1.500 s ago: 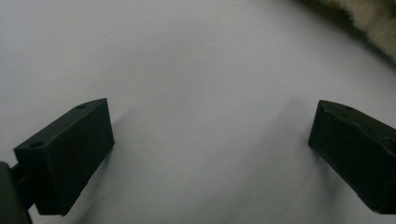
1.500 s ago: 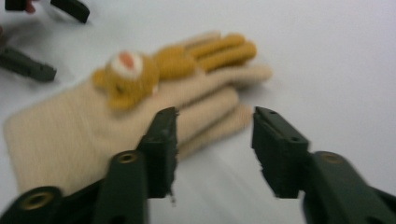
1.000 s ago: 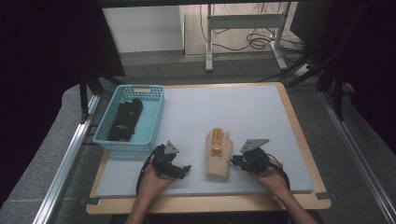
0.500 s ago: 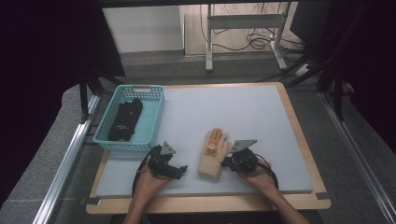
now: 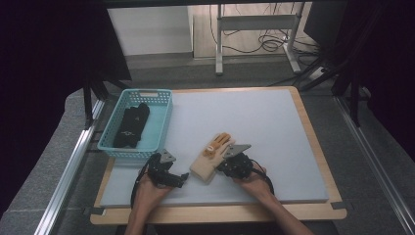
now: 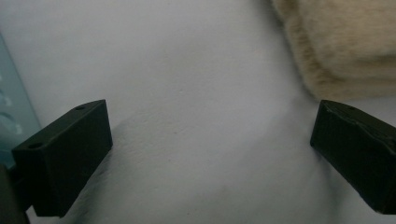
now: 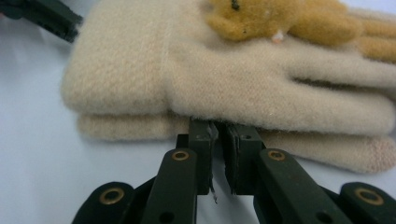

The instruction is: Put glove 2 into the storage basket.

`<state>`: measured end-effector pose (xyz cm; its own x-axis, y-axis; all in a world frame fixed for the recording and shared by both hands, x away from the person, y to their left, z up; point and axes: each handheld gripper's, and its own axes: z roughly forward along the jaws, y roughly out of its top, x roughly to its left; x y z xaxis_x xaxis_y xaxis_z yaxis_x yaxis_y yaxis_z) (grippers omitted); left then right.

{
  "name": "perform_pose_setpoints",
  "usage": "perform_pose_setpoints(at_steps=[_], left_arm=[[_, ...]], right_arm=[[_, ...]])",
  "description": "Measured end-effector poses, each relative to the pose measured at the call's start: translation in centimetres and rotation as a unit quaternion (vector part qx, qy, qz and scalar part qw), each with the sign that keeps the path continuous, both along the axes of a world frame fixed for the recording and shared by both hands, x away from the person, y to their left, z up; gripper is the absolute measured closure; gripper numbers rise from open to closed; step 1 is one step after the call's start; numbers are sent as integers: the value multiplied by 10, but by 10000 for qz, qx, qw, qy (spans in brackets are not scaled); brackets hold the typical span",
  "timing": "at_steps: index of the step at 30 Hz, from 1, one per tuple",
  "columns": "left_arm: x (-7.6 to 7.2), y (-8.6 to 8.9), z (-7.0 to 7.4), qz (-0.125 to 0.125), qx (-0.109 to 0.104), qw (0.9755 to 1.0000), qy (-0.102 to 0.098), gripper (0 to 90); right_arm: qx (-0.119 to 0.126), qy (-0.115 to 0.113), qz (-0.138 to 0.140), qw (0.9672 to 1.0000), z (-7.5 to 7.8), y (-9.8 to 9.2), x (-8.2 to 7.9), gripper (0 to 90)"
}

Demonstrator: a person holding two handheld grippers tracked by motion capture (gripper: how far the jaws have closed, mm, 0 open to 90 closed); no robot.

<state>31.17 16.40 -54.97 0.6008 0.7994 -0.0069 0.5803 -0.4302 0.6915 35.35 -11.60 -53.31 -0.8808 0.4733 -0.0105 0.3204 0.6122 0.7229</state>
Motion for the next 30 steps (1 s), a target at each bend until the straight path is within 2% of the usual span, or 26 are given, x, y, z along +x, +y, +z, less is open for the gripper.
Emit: perform_pose_setpoints(at_steps=[2,6,12,15,18,23,27,30], left_arm=[[0,0,0,-40,-18,10000,12,4],[1,1,0,-75,-91,9999,83,25],[1,2,-1,-72,-136,9998,103,23],[2,2,-1,-71,-150,9998,107,22],[2,2,-1,-71,-153,9998,116,22],[2,2,-1,-74,-154,9998,121,21],[2,2,-1,-65,-167,9998,123,21],[2,2,-1,-65,-167,9998,123,20]], right_arm=[[21,-2,-8,10000,0,1,1,804],[-114,-58,-3,9999,5,-5,-2,721],[78,-267,-359,9990,20,-41,-3,594],[100,-281,-625,9976,22,-61,0,507],[107,-230,-929,9953,20,-82,3,406],[-24,-383,-1309,9906,16,-108,4,269],[-49,-340,-1580,9868,13,-128,8,224],[-138,-394,-1758,9835,10,-140,9,203]])
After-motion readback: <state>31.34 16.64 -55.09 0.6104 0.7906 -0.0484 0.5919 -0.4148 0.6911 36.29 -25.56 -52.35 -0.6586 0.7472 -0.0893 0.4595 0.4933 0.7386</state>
